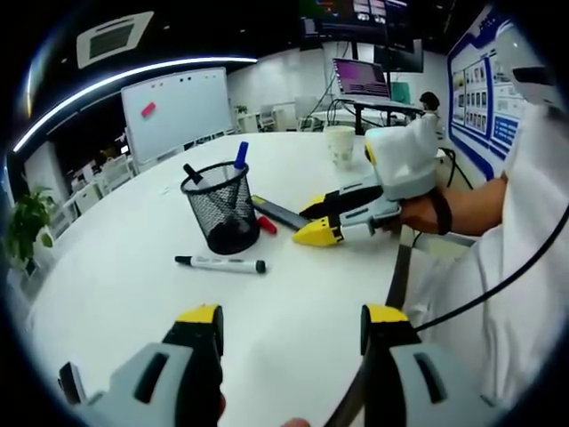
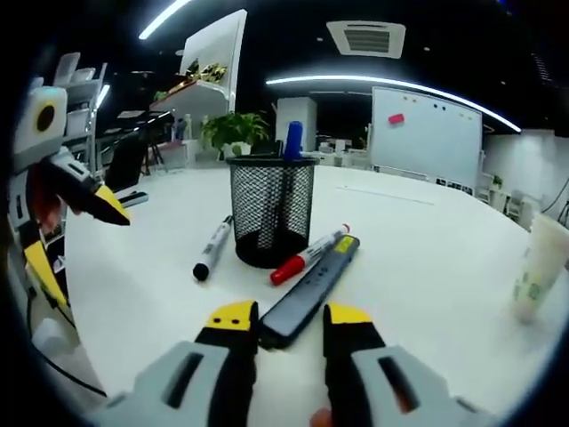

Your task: Place the scattered laser pointers and whiteboard markers into the pen holder and stack the scattered paper cups together

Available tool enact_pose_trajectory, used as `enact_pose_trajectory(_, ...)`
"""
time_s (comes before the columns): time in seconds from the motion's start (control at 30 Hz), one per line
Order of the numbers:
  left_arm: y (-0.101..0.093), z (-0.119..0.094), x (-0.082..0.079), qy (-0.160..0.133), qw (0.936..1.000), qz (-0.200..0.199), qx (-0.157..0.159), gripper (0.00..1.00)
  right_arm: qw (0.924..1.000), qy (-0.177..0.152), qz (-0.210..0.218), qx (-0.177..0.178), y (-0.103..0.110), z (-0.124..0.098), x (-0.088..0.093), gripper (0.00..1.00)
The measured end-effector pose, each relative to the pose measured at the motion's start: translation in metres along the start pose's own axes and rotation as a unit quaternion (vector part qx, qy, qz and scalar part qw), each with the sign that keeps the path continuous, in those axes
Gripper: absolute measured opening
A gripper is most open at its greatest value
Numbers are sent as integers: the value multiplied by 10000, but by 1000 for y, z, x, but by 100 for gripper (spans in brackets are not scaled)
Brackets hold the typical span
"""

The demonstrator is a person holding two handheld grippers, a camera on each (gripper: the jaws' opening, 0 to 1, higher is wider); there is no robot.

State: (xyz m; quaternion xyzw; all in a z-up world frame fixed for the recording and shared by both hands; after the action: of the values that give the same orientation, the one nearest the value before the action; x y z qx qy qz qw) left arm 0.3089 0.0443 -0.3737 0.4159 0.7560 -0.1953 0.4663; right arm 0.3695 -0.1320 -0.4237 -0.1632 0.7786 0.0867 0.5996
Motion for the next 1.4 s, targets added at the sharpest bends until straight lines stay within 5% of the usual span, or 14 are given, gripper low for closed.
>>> enact_pose_trajectory(1.4, 2, -4, -3, -53, 10000, 34, -54, 63, 9999, 9, -1, 149, -13, 0, 0, 21)
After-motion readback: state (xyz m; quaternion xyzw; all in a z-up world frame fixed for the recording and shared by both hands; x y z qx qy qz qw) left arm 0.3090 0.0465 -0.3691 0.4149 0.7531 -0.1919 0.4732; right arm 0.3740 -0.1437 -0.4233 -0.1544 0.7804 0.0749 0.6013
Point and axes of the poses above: the point that each gripper's makers call its tool centre point, and the gripper's own axes: z roughly forward along the fingers, y roughly to its left, x roughly out of its underside, the point moved 5 cm from there along -z, roughly backward along the fingers, and after that the axes turned 5 degrees about -y, right-handed, at the moved point
